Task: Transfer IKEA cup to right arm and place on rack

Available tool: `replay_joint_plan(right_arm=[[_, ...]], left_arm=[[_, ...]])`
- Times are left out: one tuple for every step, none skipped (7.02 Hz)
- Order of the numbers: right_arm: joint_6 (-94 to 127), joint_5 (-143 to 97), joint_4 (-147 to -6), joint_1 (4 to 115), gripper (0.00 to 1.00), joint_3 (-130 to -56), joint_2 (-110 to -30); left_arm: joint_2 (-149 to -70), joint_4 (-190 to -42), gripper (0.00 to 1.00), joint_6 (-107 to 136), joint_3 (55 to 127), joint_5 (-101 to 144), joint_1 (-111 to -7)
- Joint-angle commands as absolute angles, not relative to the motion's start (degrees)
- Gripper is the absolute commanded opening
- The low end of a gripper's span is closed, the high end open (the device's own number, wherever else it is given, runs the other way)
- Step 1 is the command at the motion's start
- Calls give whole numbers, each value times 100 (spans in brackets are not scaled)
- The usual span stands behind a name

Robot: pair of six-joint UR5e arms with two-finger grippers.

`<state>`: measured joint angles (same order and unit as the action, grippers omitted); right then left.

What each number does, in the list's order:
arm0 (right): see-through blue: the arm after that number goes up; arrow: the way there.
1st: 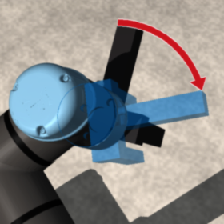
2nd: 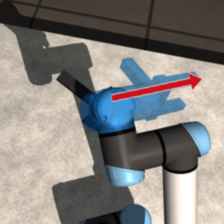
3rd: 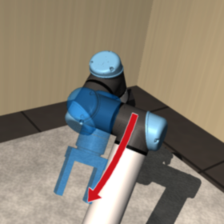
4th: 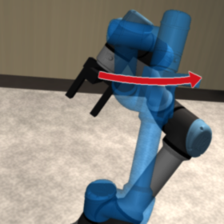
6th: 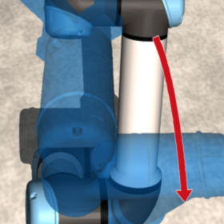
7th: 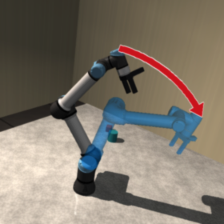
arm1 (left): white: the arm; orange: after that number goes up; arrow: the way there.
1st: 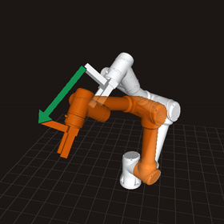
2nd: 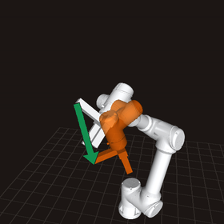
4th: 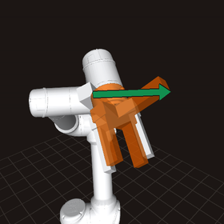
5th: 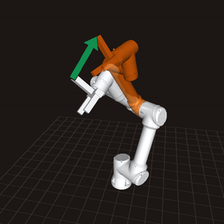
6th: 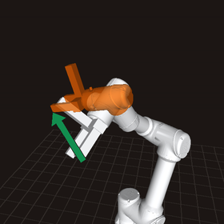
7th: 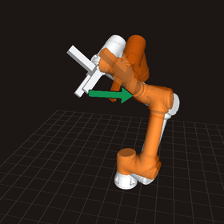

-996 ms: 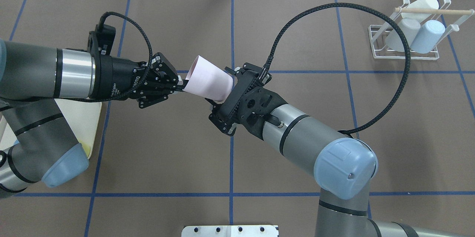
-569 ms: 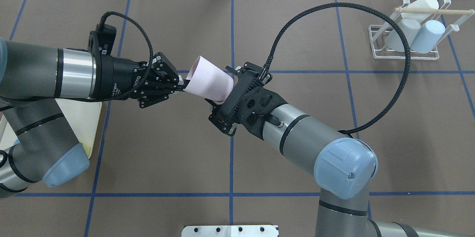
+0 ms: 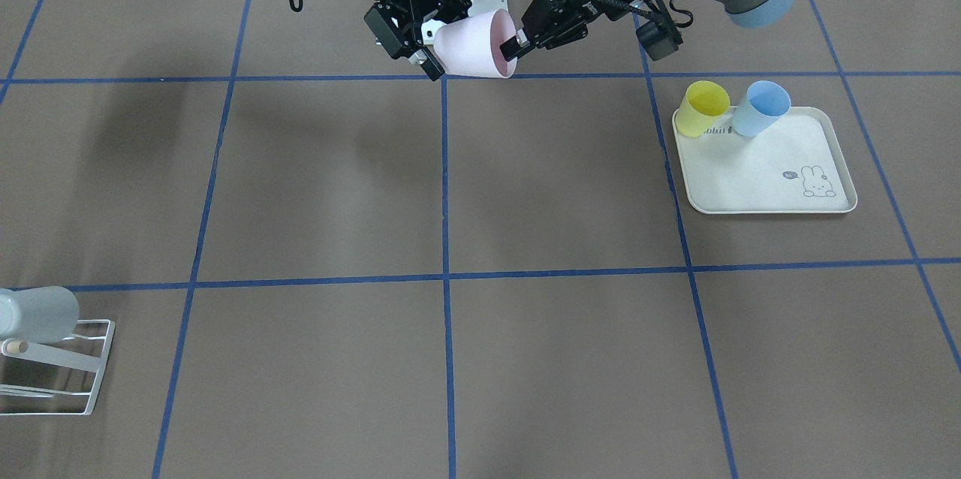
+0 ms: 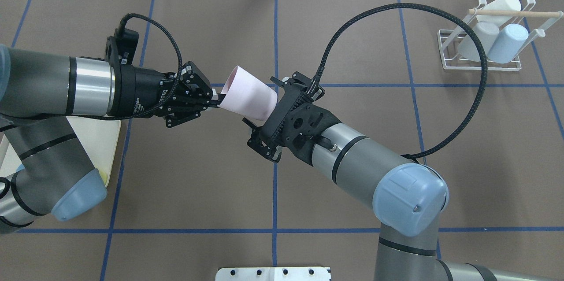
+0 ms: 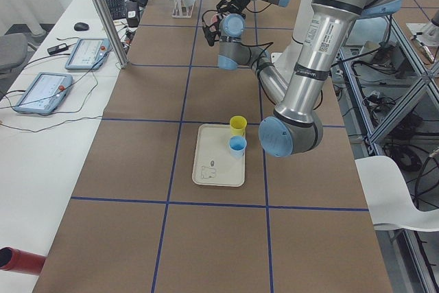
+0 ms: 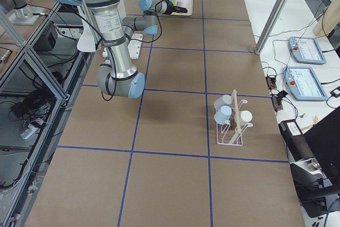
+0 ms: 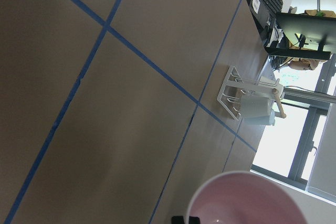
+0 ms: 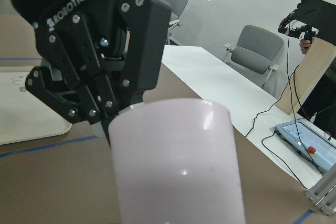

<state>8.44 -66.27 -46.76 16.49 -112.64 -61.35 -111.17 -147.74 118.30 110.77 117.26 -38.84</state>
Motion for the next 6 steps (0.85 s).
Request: replay_joint_plan(right_arm=[[844,-6627,-4676,1652,92,-11268,-6135],[844,-6627,-4676,1644,92,-11268,-6135],[844,-6627,-4676,1644,92,-11268,-6135],[844,-6627,-4676,1644,86,-11259,-6135],[844,-6627,-4676,1644,72,-11267,-6135],[852,-6618,-4684,1635,54,-11268,-6117]], left_arm=[[-11118,-14774,0,11830,11039,11725,-3885],[-11127,-14774,0,11830,11039,11725,-3885],[-11127,-14774,0,11830,11022,11725,-3885],[-11127,-14774,0,11830,11021,11725,-3885],[-11127,-14774,0,11821,11021,11725,-3893],[-11127,-14774,0,11830,11021,11725,-3894]])
